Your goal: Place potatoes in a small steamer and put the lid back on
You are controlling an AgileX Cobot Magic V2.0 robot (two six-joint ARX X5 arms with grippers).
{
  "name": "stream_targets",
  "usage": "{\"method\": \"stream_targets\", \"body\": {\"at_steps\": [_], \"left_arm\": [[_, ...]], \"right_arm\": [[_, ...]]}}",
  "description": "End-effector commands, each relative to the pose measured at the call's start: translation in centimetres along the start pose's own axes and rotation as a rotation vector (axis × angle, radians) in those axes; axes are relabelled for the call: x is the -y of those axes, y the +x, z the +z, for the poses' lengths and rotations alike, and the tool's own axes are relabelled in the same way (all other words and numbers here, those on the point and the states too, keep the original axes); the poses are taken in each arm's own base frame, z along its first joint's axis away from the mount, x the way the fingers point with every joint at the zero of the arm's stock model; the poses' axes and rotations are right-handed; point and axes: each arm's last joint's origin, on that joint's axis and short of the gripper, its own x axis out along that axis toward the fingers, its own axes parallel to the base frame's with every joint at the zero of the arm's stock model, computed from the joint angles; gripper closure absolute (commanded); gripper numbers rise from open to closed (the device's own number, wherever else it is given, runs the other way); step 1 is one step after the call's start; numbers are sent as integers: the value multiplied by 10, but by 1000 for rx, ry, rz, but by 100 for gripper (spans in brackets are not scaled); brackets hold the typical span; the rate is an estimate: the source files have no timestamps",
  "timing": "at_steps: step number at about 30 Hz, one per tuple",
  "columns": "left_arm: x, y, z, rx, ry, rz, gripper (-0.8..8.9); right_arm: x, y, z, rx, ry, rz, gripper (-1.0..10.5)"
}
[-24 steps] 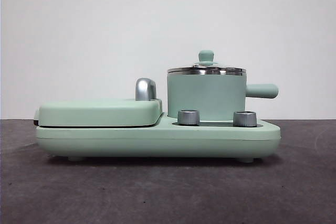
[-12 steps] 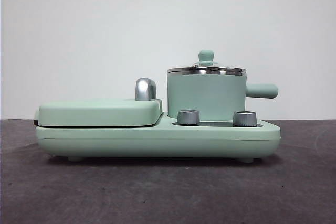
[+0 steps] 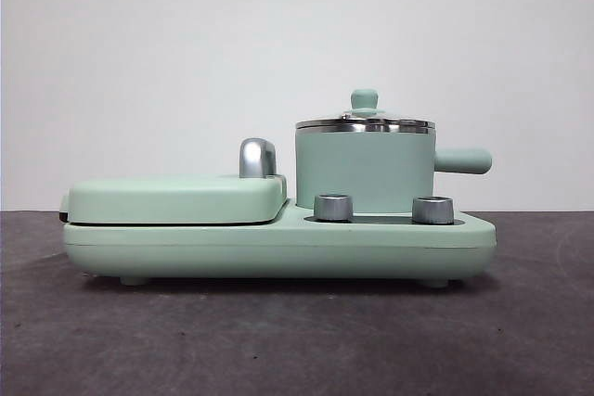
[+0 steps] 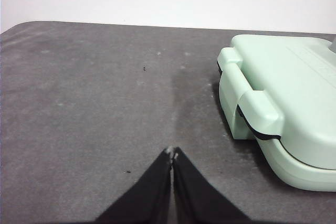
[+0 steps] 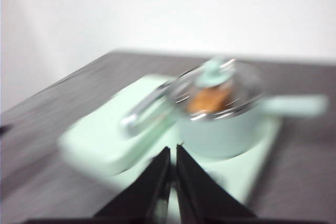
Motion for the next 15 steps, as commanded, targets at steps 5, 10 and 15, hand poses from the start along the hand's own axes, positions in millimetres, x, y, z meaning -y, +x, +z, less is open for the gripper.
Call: {"method": "stream_targets", "body": {"at_steps": [5, 10, 15], "left_arm": [[-1, 2, -7, -25, 13, 3, 808], [-1, 2, -7, -25, 13, 3, 808], [-1, 2, -7, -25, 13, 3, 808]], "right_arm": [[26, 2, -48, 185, -148, -228, 931], [34, 8, -69, 284, -176, -251, 931], [41, 13, -86, 343, -198, -261, 932]]}}
